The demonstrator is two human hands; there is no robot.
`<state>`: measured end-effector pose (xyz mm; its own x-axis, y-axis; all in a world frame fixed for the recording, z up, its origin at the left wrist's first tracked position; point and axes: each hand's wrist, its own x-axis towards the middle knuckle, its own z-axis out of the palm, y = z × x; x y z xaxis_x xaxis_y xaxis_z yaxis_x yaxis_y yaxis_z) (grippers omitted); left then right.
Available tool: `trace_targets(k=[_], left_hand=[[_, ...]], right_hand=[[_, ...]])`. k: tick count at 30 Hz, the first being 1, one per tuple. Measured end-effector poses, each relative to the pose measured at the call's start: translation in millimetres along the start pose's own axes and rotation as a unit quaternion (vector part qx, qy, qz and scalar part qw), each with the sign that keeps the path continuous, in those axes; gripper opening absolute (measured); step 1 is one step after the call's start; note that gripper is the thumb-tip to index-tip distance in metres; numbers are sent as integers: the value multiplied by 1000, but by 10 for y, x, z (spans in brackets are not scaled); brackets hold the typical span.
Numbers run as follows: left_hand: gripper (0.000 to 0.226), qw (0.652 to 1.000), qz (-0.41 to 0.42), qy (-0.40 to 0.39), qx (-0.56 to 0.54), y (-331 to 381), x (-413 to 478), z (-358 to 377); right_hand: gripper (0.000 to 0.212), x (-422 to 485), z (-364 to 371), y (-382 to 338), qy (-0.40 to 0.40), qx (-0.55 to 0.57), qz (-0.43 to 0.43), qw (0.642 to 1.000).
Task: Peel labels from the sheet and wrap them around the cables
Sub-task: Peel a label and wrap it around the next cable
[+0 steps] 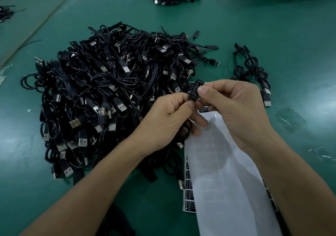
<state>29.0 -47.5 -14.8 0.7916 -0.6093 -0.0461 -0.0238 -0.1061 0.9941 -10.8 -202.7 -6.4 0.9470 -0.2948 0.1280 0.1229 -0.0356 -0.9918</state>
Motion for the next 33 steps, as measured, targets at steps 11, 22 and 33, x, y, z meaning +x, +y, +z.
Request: trace_targets(k=[11, 22, 33], left_hand=[[18, 1000, -1, -5, 20, -5, 3, 3], [19, 1000, 5, -8, 29, -23, 10, 0], [15, 999, 7, -6, 36, -15, 15, -3]], right_hand=[[15, -4, -19, -25, -15, -38, -9, 999], [13, -4, -9, -9, -12, -64, -25, 998], [17, 1, -2, -1, -11, -66, -35, 997]])
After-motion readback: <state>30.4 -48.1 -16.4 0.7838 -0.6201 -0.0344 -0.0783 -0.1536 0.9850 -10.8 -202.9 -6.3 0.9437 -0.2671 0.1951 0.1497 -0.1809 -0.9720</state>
